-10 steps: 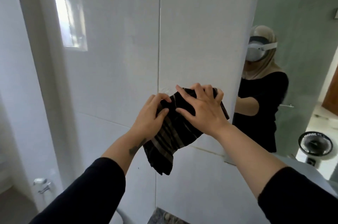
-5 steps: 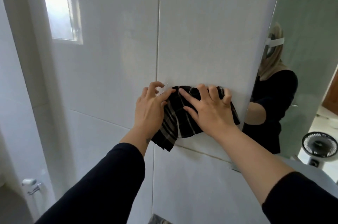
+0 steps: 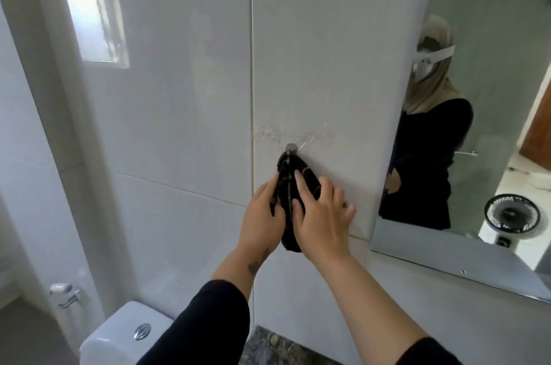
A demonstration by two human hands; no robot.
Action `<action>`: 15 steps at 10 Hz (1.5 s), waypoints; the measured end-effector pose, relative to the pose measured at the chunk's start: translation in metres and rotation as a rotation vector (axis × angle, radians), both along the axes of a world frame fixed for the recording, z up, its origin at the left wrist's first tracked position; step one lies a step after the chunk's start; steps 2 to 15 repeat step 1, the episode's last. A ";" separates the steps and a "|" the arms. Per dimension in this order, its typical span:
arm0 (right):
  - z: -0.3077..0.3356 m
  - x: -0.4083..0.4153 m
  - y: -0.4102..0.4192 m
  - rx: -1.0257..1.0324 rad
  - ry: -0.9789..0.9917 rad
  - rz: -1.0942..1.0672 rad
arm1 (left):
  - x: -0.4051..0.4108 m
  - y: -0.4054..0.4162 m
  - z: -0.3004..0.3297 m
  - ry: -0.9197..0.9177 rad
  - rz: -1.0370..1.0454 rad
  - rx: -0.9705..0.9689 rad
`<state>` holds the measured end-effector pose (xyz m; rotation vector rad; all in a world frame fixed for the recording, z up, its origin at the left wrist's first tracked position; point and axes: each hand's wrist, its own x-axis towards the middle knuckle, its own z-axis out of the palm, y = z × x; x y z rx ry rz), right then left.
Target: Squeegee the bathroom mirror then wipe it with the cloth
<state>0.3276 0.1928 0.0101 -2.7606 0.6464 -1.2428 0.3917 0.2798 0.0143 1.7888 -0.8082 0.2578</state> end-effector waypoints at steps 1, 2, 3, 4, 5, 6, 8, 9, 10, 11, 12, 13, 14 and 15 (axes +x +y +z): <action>-0.018 -0.053 0.001 0.123 0.211 0.181 | -0.018 0.033 -0.051 -0.092 0.149 0.089; -0.018 -0.053 0.001 0.123 0.211 0.181 | -0.018 0.033 -0.051 -0.092 0.149 0.089; -0.018 -0.053 0.001 0.123 0.211 0.181 | -0.018 0.033 -0.051 -0.092 0.149 0.089; -0.018 -0.053 0.001 0.123 0.211 0.181 | -0.018 0.033 -0.051 -0.092 0.149 0.089; -0.018 -0.053 0.001 0.123 0.211 0.181 | -0.018 0.033 -0.051 -0.092 0.149 0.089; -0.018 -0.053 0.001 0.123 0.211 0.181 | -0.018 0.033 -0.051 -0.092 0.149 0.089; -0.018 -0.053 0.001 0.123 0.211 0.181 | -0.018 0.033 -0.051 -0.092 0.149 0.089; -0.018 -0.053 0.001 0.123 0.211 0.181 | -0.018 0.033 -0.051 -0.092 0.149 0.089; -0.018 -0.053 0.001 0.123 0.211 0.181 | -0.018 0.033 -0.051 -0.092 0.149 0.089; -0.018 -0.053 0.001 0.123 0.211 0.181 | -0.018 0.033 -0.051 -0.092 0.149 0.089; -0.018 -0.053 0.001 0.123 0.211 0.181 | -0.018 0.033 -0.051 -0.092 0.149 0.089; -0.018 -0.053 0.001 0.123 0.211 0.181 | -0.018 0.033 -0.051 -0.092 0.149 0.089; -0.018 -0.053 0.001 0.123 0.211 0.181 | -0.018 0.033 -0.051 -0.092 0.149 0.089; -0.018 -0.053 0.001 0.123 0.211 0.181 | -0.018 0.033 -0.051 -0.092 0.149 0.089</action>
